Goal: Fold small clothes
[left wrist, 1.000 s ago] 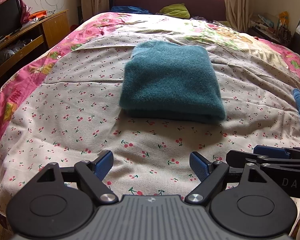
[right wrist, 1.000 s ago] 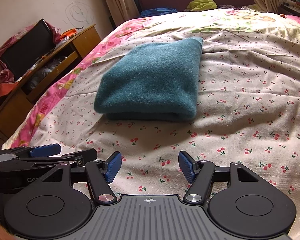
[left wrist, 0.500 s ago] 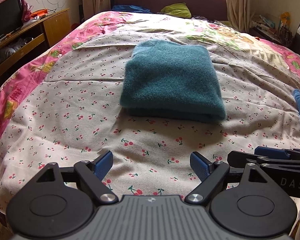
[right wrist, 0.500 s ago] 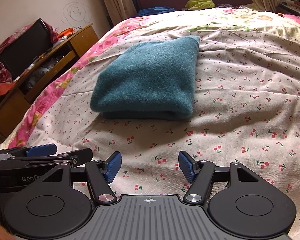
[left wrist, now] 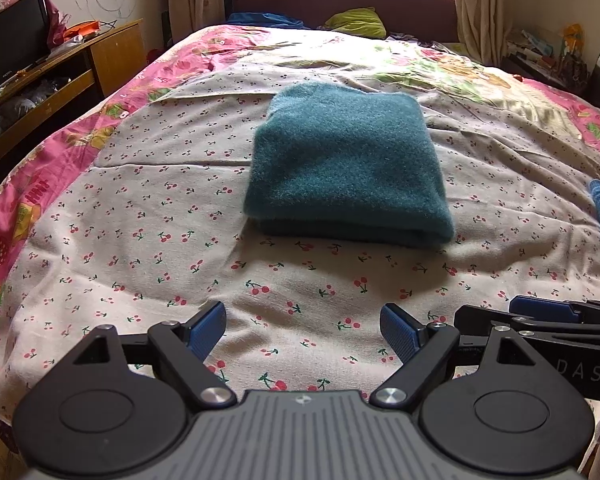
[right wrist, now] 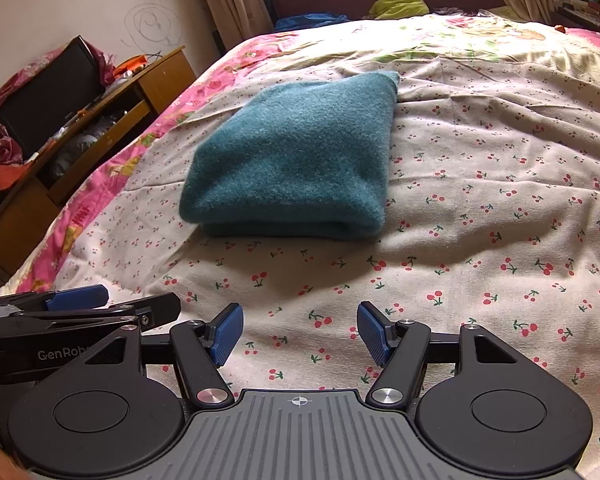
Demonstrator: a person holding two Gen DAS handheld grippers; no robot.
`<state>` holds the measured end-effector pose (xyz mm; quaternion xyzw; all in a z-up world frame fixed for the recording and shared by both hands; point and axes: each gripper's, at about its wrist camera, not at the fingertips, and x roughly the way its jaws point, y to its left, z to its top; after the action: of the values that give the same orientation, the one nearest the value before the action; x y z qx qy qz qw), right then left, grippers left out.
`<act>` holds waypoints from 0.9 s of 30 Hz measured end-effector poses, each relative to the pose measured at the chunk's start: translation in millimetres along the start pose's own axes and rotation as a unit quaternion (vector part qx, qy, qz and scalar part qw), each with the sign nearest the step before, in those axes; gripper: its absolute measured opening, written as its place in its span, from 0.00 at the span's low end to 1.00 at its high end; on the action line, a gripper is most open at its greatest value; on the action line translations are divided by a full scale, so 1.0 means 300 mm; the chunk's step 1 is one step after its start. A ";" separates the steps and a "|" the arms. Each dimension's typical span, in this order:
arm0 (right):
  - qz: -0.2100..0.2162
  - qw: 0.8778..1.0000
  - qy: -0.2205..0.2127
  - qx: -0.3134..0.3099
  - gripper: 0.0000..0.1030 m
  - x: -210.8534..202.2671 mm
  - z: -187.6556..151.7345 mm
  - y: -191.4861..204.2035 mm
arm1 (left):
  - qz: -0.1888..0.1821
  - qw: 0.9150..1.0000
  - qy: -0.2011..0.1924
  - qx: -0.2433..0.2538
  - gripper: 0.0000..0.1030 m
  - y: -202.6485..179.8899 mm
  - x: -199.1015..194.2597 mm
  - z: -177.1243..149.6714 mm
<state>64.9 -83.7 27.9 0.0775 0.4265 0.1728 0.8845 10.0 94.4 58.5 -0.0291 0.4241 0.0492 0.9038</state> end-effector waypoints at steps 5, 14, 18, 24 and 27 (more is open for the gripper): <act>0.000 1.000 0.000 0.000 0.62 0.001 0.000 0.000 | 0.001 1.000 -0.001 -0.001 0.91 0.000 -0.002 -0.001; 0.000 1.000 0.000 0.000 0.62 0.001 0.000 0.000 | 0.008 1.000 -0.011 -0.002 0.91 0.000 -0.010 -0.005; 0.000 1.000 0.000 0.000 0.62 0.001 0.000 -0.001 | 0.014 1.000 -0.016 0.004 0.91 -0.006 -0.013 -0.006; -0.001 1.000 0.000 -0.001 0.62 0.003 -0.002 0.003 | 0.020 0.999 -0.023 0.013 0.91 -0.013 -0.020 -0.007; -0.001 1.000 0.000 -0.001 0.62 0.003 -0.002 0.003 | 0.021 0.999 -0.025 0.013 0.91 -0.013 -0.022 -0.008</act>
<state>64.6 -82.5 27.1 0.0762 0.4265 0.1726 0.8846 4.5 90.0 62.2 -0.0069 0.4025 0.0631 0.9132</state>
